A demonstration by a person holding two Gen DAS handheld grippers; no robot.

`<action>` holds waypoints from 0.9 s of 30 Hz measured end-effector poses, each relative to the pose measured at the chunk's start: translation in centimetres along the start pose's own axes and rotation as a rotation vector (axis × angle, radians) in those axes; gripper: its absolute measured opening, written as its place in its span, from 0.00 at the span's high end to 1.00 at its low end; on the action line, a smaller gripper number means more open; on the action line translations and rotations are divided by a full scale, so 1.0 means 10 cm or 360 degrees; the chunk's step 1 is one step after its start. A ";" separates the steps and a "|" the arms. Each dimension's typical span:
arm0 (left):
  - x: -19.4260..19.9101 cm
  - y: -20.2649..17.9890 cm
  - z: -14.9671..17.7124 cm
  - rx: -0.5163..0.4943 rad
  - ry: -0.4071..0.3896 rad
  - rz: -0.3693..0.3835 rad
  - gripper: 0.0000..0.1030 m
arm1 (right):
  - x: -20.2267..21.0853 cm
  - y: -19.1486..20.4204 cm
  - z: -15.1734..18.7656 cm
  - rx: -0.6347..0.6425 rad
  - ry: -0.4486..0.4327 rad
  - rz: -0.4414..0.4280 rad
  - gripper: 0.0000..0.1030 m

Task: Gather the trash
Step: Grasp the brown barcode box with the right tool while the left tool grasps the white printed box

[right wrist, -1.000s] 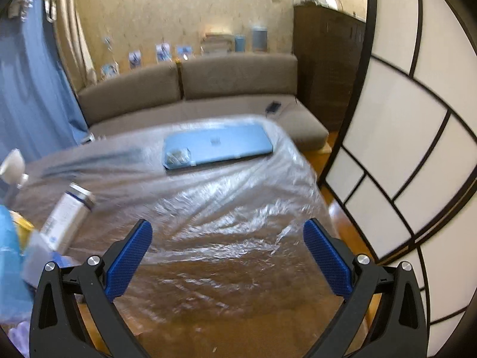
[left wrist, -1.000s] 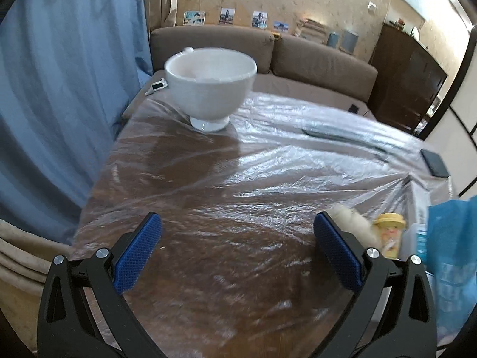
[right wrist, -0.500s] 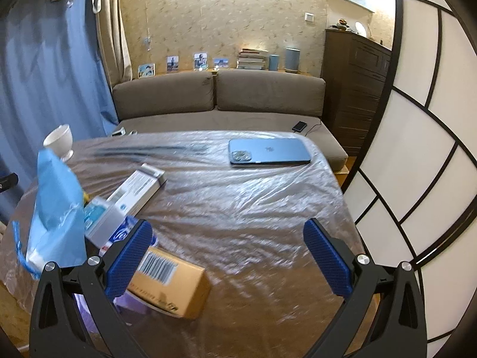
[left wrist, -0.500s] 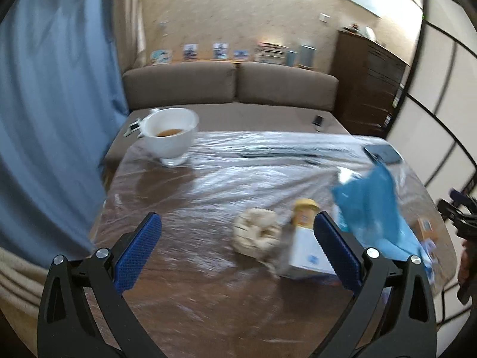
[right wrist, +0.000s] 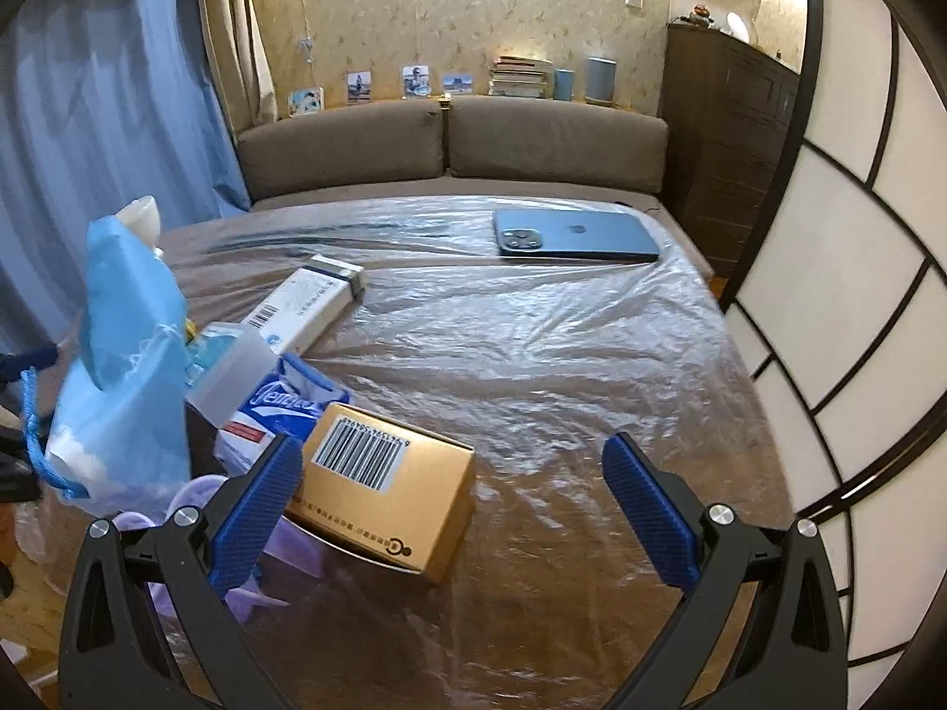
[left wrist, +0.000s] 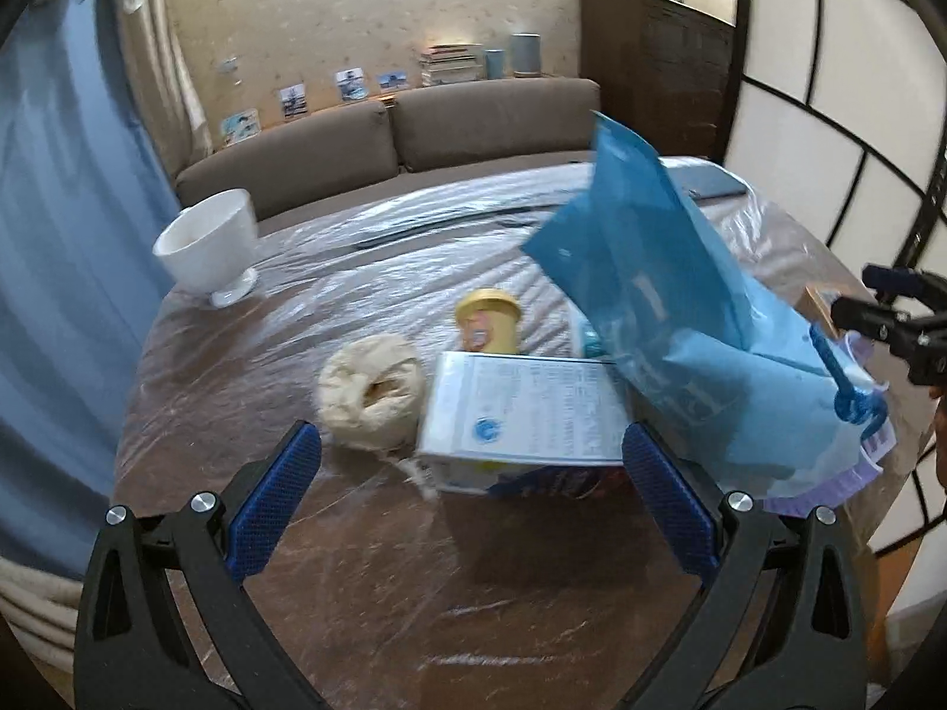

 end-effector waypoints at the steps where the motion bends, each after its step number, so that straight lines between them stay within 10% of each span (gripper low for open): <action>1: -0.01 -0.02 -0.01 -0.0005 -0.0016 0.0017 0.01 | -0.02 0.01 0.00 -0.0011 0.0000 -0.0014 0.04; 24: -0.28 -0.20 0.14 0.0021 0.0057 -0.0017 0.01 | -0.25 0.16 0.17 -0.0215 0.0115 -0.0234 0.04; 27: -0.24 -0.18 0.13 0.0046 0.0029 0.0018 0.12 | -0.22 0.14 0.14 -0.0230 0.0092 -0.0280 0.22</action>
Point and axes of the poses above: each gripper's, at about its wrist camera, not at the fingertips, and x roughly against the way its jaws point, y to its left, z to its underside, the point moved 10 cm from there along -x, roughly the way its jaws point, and after that the axes turned 2 degrees about y, right-handed, at the moved point
